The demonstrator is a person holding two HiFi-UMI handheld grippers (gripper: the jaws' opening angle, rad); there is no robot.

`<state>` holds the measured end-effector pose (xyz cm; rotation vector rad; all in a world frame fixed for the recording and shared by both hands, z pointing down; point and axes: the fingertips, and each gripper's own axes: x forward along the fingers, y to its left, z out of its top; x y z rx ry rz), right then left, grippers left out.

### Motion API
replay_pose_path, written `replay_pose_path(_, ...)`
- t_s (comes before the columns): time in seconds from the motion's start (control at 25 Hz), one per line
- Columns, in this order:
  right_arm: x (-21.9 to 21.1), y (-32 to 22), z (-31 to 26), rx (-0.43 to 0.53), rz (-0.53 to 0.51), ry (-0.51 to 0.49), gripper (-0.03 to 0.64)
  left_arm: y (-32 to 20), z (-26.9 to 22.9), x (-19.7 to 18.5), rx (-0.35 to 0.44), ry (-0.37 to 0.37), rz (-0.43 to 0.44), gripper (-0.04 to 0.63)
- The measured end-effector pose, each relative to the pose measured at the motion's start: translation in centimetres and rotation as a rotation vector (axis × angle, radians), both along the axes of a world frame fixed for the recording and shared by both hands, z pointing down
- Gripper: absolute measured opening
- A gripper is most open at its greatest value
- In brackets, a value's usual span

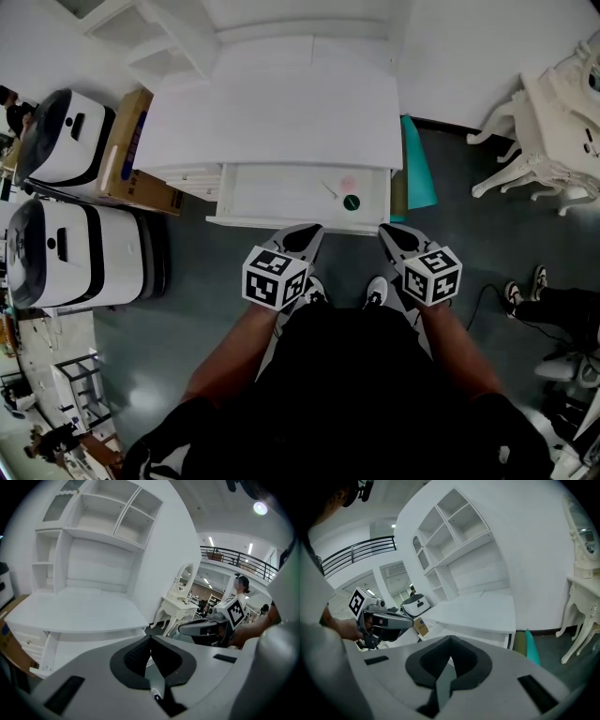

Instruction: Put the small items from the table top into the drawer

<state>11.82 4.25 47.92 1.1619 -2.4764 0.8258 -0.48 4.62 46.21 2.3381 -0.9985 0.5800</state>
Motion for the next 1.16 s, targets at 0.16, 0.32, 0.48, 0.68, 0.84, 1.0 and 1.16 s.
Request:
replay_pose_path(0.16,-0.08,0.32,0.04,0.003,-0.003,-0.002,0.025,0.42,0.33,0.05,-0.004,-0.002,0.008,0.009)
replay_pose_path(0.32,0.25,0.41,0.17,-0.005,-0.001,-0.003,0.025,0.48,0.17,0.32,-0.001,-0.003,0.016,0.010)
replay_pose_path(0.48,0.46,0.40,-0.03,0.001,-0.002,0.001,0.025,0.50,-0.01,0.40,0.005,-0.002,0.015,0.010)
replay_pose_path(0.68,0.40,0.37,-0.24,0.007,-0.010,0.003,0.025,0.70,0.12,0.55,0.004,-0.001,0.017,0.009)
replay_pose_path(0.84,0.25,0.33,-0.38,0.006,-0.015,-0.001,0.025,0.70,0.04,0.51,0.004,-0.001,0.017,0.010)
replay_pose_path(1.0,0.17,0.40,-0.51,0.007,-0.015,-0.002,0.025,0.71,-0.07,0.39,0.005,0.000,0.014,0.009)
replay_pose_path(1.16,0.06,0.63,-0.53,0.009,-0.019,-0.001,0.025,0.95,0.00,0.34,0.005,0.001,0.012,0.009)
